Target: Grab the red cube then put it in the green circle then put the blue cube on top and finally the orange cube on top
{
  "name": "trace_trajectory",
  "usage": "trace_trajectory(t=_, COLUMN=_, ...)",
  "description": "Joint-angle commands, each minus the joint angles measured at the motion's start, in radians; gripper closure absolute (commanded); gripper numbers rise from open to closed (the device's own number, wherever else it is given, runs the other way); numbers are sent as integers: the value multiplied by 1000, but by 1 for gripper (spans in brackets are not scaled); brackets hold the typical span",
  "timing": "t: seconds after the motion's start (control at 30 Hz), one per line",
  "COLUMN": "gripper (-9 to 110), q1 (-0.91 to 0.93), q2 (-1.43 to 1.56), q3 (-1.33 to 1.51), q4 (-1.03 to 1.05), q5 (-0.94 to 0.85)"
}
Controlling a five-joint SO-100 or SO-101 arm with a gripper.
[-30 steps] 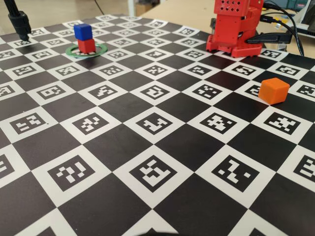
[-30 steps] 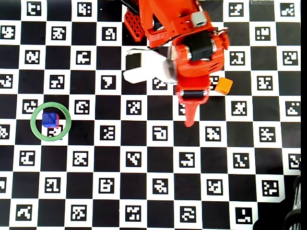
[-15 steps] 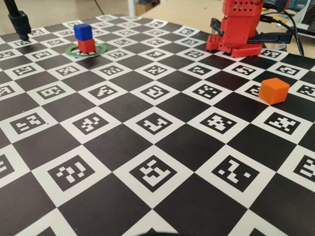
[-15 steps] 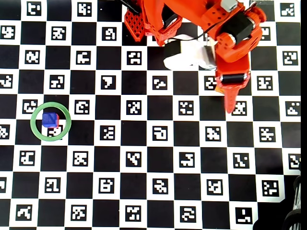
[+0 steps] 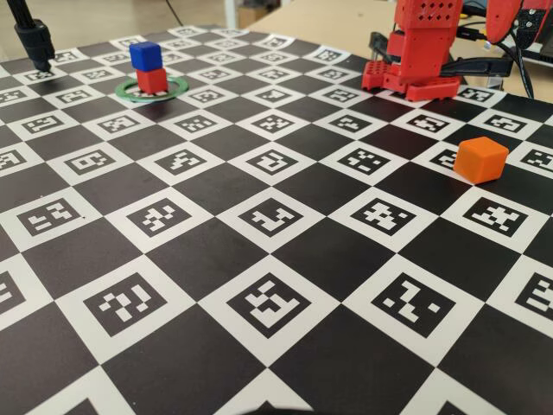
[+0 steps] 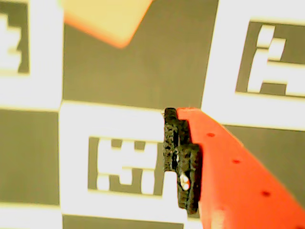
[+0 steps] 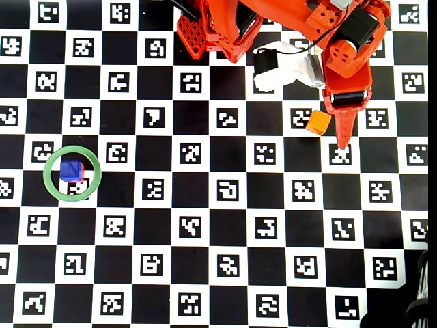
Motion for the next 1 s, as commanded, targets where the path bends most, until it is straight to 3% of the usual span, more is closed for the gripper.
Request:
trace_trajectory(t=0.0, gripper=52, q1=37, q2=29, q3=-8, q4=-26, q5=26)
trace_trajectory(t=0.47, gripper=53, q1=-71, q2=-89, q3=-14, q4=-52, q5=98)
trace_trajectory(t=0.97, gripper=53, q1=-98, q2=-189, q3=77, q4=-230, q5=121)
